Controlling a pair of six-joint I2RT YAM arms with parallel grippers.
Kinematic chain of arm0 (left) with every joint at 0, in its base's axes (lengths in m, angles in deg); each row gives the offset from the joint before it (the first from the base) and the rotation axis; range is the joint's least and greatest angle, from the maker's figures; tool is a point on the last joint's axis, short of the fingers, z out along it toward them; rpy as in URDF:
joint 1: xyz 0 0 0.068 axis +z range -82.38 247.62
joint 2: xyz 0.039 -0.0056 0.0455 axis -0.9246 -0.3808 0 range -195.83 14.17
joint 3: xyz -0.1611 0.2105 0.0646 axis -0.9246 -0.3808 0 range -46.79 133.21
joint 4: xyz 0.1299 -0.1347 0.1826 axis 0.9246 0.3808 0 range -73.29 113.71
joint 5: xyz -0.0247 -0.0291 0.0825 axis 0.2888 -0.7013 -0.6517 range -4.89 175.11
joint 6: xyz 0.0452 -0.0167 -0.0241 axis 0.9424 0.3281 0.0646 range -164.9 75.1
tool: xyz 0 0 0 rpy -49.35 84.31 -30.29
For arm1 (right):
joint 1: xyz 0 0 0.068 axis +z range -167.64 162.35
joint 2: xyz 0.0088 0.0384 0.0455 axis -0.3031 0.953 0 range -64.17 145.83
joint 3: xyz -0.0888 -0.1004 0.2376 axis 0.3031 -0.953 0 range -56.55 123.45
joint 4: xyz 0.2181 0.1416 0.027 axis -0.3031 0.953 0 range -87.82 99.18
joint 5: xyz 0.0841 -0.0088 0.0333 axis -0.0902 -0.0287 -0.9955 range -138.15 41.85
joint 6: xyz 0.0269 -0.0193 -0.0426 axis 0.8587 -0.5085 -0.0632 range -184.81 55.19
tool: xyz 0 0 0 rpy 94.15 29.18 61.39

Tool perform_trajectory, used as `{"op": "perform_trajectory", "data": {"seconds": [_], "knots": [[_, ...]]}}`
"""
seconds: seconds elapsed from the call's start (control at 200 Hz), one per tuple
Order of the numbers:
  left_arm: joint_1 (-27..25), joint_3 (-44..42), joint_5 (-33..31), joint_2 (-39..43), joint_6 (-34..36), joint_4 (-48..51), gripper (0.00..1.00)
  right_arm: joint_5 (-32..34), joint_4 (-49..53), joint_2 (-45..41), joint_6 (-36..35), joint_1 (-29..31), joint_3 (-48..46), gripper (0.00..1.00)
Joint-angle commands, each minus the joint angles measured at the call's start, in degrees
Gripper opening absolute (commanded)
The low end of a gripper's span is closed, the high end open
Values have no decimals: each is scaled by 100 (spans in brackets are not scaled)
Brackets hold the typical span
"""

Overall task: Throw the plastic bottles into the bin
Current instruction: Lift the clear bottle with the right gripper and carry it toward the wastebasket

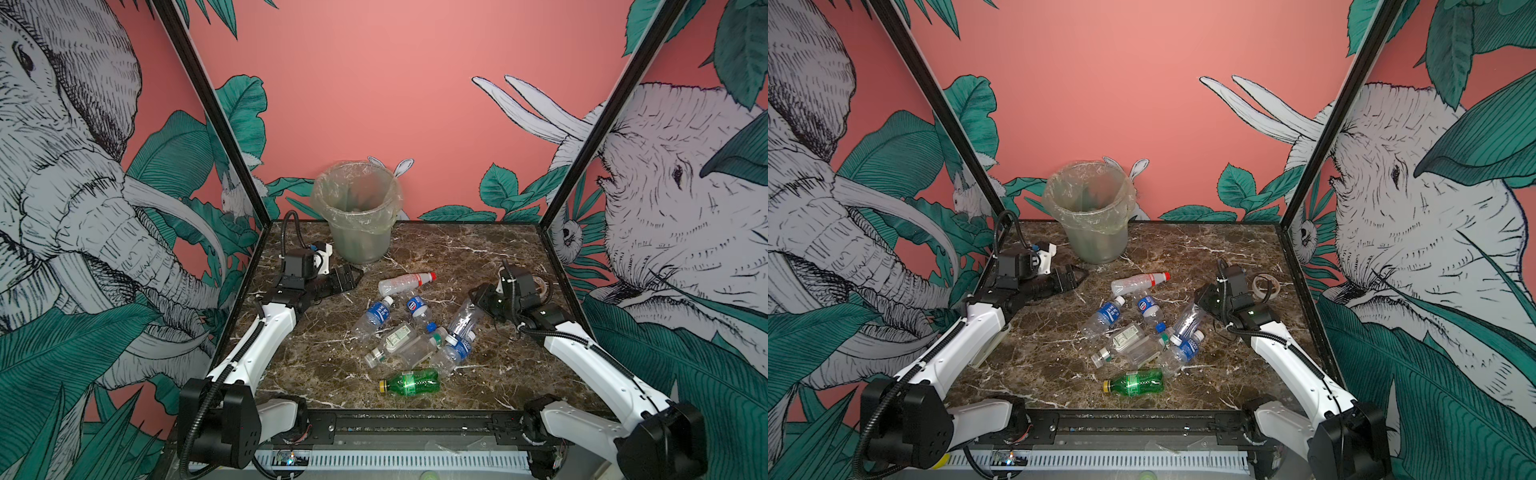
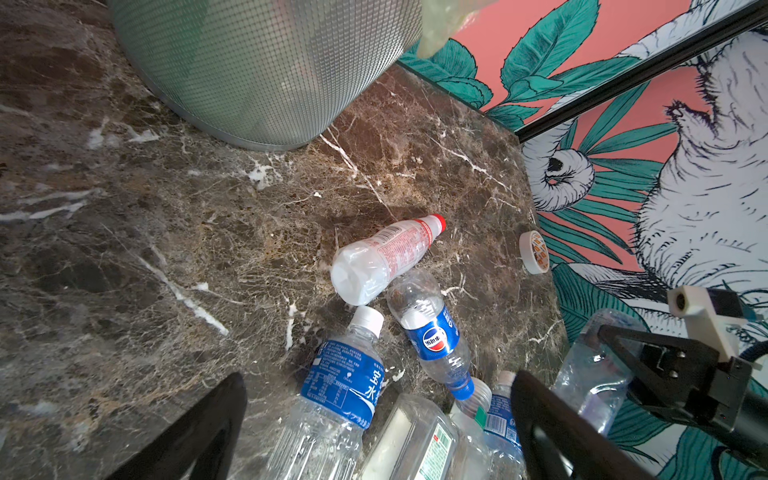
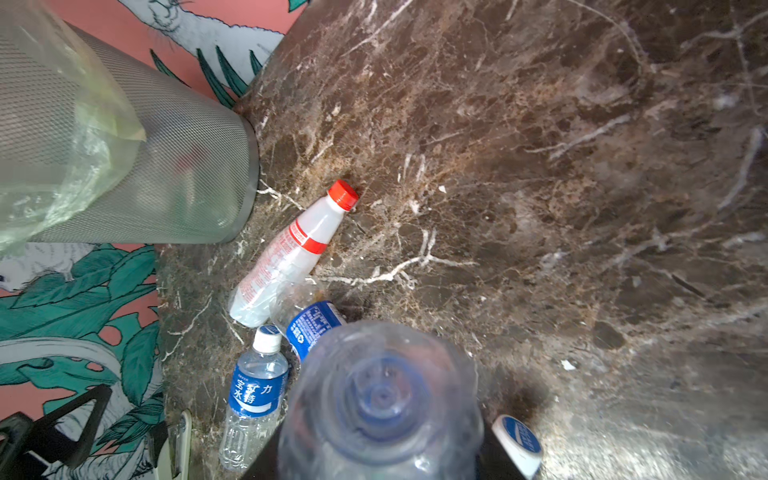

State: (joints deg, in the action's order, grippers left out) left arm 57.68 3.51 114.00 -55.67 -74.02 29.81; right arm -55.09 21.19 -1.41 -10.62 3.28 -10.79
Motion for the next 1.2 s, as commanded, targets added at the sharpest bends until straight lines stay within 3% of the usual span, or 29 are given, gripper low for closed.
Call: {"op": "perform_trajectory", "data": {"seconds": [0.0, 0.155, 0.395, 0.79, 1.195], "knots": [[0, -78, -73, 114, -112, -311, 99, -147, -630, 46, -6, -50, 260, 45], [9, -194, 176, 5, -615, -870, 100, -153, -978, 143, 165, -54, 449, 45], [11, -271, 167, 73, -565, -847, 99, -421, -1904, 455, 840, -63, 610, 45], [9, -487, 48, 452, -300, -414, 99, -494, -2230, 506, 794, -49, 861, 45], [9, -602, -169, 596, -198, -308, 99, -489, -2352, 1156, 724, 165, 2027, 45]]}}
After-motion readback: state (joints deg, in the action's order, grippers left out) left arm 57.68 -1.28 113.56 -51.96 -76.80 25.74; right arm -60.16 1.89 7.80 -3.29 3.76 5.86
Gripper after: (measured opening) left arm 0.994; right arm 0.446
